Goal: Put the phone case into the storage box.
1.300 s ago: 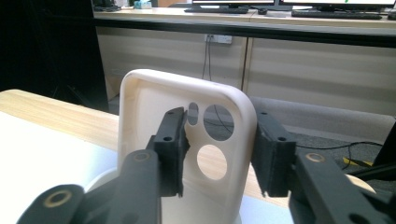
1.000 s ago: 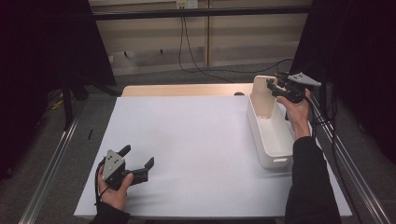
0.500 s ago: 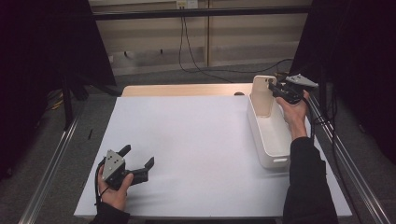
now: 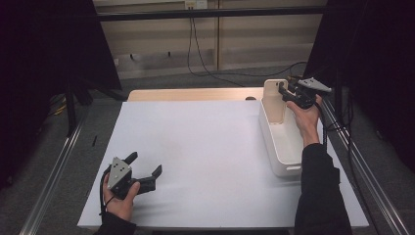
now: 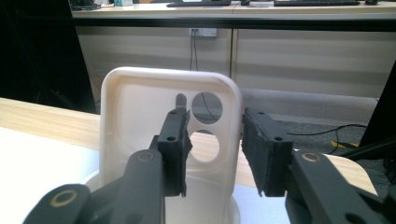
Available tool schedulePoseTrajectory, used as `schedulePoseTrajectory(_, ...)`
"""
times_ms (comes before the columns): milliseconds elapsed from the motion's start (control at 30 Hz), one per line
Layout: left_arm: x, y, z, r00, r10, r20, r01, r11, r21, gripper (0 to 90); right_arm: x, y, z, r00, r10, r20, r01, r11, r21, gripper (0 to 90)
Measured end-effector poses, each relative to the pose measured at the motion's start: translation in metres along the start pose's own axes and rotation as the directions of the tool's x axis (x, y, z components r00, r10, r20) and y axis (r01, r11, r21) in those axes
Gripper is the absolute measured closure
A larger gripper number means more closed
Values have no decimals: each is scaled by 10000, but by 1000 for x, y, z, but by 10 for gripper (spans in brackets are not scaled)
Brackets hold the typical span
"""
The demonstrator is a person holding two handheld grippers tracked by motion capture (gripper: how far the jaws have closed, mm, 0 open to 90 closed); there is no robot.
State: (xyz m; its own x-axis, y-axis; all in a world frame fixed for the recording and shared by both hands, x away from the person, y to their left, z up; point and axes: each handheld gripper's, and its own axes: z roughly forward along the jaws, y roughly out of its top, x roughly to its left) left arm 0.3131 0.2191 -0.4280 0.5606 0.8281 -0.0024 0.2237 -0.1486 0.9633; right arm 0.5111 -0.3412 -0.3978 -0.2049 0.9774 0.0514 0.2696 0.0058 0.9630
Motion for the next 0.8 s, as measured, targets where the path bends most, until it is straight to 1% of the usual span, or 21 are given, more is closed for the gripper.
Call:
schedulePoseTrajectory(33, 0, 0, 0, 10000, -3, -4, 3, 10000, -24, 35, 0, 0, -1, 10000, 49, 23, -49, 10000, -37, 560)
schedulePoseTrajectory(100, 0, 0, 0, 10000, -4, -2, 4, 10000, -30, 35, -1, 2, -3, 9999, 24, 104, -23, 9999, -170, 551)
schedulePoseTrajectory(133, 0, 0, 0, 10000, -14, -1, 14, 10000, -23, 35, -2, 2, -3, 9999, 48, 97, -45, 9997, -240, 526)
schedulePoseTrajectory(200, 0, 0, 0, 10000, -3, 11, 3, 10000, -27, 35, -2, 3, -4, 10000, -4, 45, 5, 9998, -210, 497)
schedulePoseTrajectory(267, 1, 1, 0, 10000, 64, 17, -64, 10000, -53, 34, -1, 3, -5, 10000, 7, 2, -7, 9998, -202, 449)
schedulePoseTrajectory(300, 0, 1, 1, 10000, -40, 14, 40, 9999, -98, 34, -1, 2, -5, 10000, 2, -36, -2, 9998, -191, 435)
schedulePoseTrajectory(333, 0, 1, 2, 10000, 26, 34, -25, 10000, -71, 34, -2, 2, -5, 10000, -6, -66, 5, 9999, -162, 410)
schedulePoseTrajectory(400, -1, 1, 3, 10000, -31, 54, 32, 10000, -83, 34, -2, 2, -6, 9999, 78, -148, -80, 9998, -167, 354)
schedulePoseTrajectory(467, -2, 1, 3, 10000, 0, 80, 1, 10000, -93, 34, -1, 3, -7, 9998, 93, -189, -95, 9999, -135, 286)
schedulePoseTrajectory(567, -2, 2, 3, 10000, -36, 46, 36, 9999, -100, 34, -1, 4, -8, 9997, 33, -255, -36, 9999, -135, 198)
schedulePoseTrajectory(667, -2, 2, 5, 10000, 7, 40, -6, 10000, -50, 34, -1, 6, -11, 9996, 79, -258, -85, 9997, -209, 157)
schedulePoseTrajectory(733, -2, 2, 7, 10000, 37, 86, -37, 10000, -40, 34, -1, 7, -13, 9996, 54, -286, -58, 9999, -134, 99)
schedulePoseTrajectory(767, -3, 2, 7, 9999, 47, 98, -47, 10000, -31, 34, -1, 7, -14, 9998, 38, -211, -40, 9999, -110, 76)
schedulePoseTrajectory(800, -3, 2, 8, 9999, 71, 134, -71, 10000, 4, 34, -1, 8, -15, 9998, 70, -162, -72, 9999, -134, 72)
